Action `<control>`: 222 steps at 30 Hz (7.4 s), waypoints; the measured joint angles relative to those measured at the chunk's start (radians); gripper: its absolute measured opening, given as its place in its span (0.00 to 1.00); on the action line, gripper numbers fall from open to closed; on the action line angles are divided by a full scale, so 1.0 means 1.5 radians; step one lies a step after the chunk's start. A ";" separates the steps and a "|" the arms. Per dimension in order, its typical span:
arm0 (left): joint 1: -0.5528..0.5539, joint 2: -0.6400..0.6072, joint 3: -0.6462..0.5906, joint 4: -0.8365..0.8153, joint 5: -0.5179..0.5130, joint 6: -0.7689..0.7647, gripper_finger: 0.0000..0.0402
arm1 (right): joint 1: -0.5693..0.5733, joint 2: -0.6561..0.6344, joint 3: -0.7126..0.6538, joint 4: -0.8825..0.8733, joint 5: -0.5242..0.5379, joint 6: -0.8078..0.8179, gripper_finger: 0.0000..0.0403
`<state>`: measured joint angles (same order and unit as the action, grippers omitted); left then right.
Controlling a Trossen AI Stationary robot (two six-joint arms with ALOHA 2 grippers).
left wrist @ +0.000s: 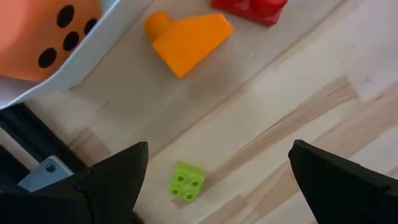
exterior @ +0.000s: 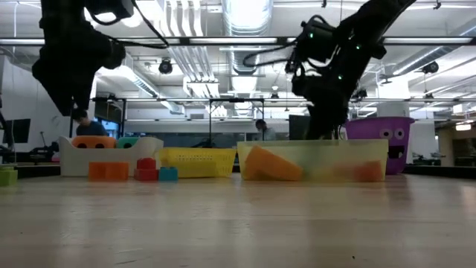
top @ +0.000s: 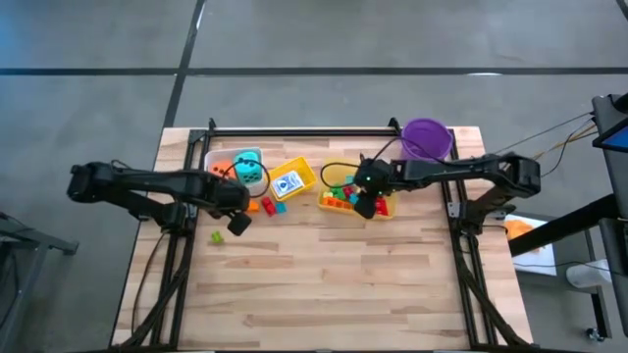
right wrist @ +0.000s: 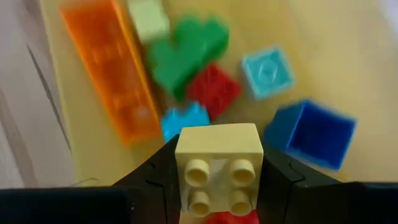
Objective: Pick & Place Toys
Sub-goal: Put the yellow game piece into the yellow bin, then put the green game piece into the yellow bin
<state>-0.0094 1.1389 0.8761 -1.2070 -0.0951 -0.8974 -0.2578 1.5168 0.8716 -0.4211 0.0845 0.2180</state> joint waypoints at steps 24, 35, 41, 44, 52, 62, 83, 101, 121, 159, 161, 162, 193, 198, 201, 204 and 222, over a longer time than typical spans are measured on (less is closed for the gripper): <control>-0.036 0.035 -0.101 0.023 0.075 0.027 0.96 | -0.006 0.101 0.046 -0.067 -0.082 -0.214 0.32; -0.087 0.035 -0.126 0.055 0.128 -0.044 0.96 | -0.007 0.107 0.045 -0.067 -0.110 -0.271 0.32; -0.088 0.035 -0.127 0.057 0.134 -0.071 0.96 | -0.008 0.127 0.046 -0.064 -0.123 -0.277 0.32; -0.088 0.035 -0.138 0.070 0.134 -0.086 0.96 | -0.008 0.130 0.046 -0.059 -0.127 -0.286 0.32; -0.088 0.049 -0.170 0.104 0.136 -0.085 0.96 | -0.010 0.131 0.046 -0.062 -0.134 -0.306 0.32; -0.088 0.160 -0.168 0.100 0.166 -0.018 0.96 | -0.009 0.131 0.044 -0.064 -0.147 -0.312 0.32; -0.087 0.204 -0.173 0.113 0.138 0.088 0.96 | -0.009 0.131 0.044 -0.065 -0.187 -0.280 0.35; -0.087 0.205 -0.175 0.127 0.167 0.090 0.69 | -0.008 0.135 0.041 -0.075 -0.156 -0.242 0.83; -0.087 0.203 -0.195 0.145 0.166 0.087 0.46 | -0.005 0.129 0.078 -0.113 -0.142 -0.244 0.83; -0.081 0.005 -0.056 0.770 0.086 0.206 0.31 | 0.359 -0.034 0.121 0.317 0.375 -0.449 0.83; -0.080 0.006 -0.056 0.842 0.090 0.228 0.31 | 0.391 -0.030 0.122 0.390 0.404 -0.522 0.83; -0.078 0.010 -0.056 0.884 0.096 0.236 0.31 | 0.403 -0.028 0.122 0.417 0.414 -0.558 0.83; -0.052 0.139 0.071 0.959 0.239 0.298 0.31 | 0.427 0.039 0.217 0.466 0.347 -0.614 0.75; -0.050 0.138 0.071 0.962 0.239 0.296 0.31 | 0.427 0.039 0.217 0.458 0.348 -0.616 0.53; -0.049 0.138 0.071 0.963 0.241 0.286 0.31 | 0.427 0.039 0.221 0.457 0.351 -0.627 0.40; -0.047 0.138 0.070 0.959 0.239 0.263 0.31 | 0.427 0.039 0.222 0.453 0.354 -0.640 0.34; -0.043 0.137 0.071 0.943 0.244 0.233 0.82 | 0.426 0.028 0.219 0.422 0.364 -0.558 0.34</control>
<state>-0.0738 1.3446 0.9833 0.2070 0.2708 -0.5476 0.3817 1.5591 1.1999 0.2126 0.6300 -0.6190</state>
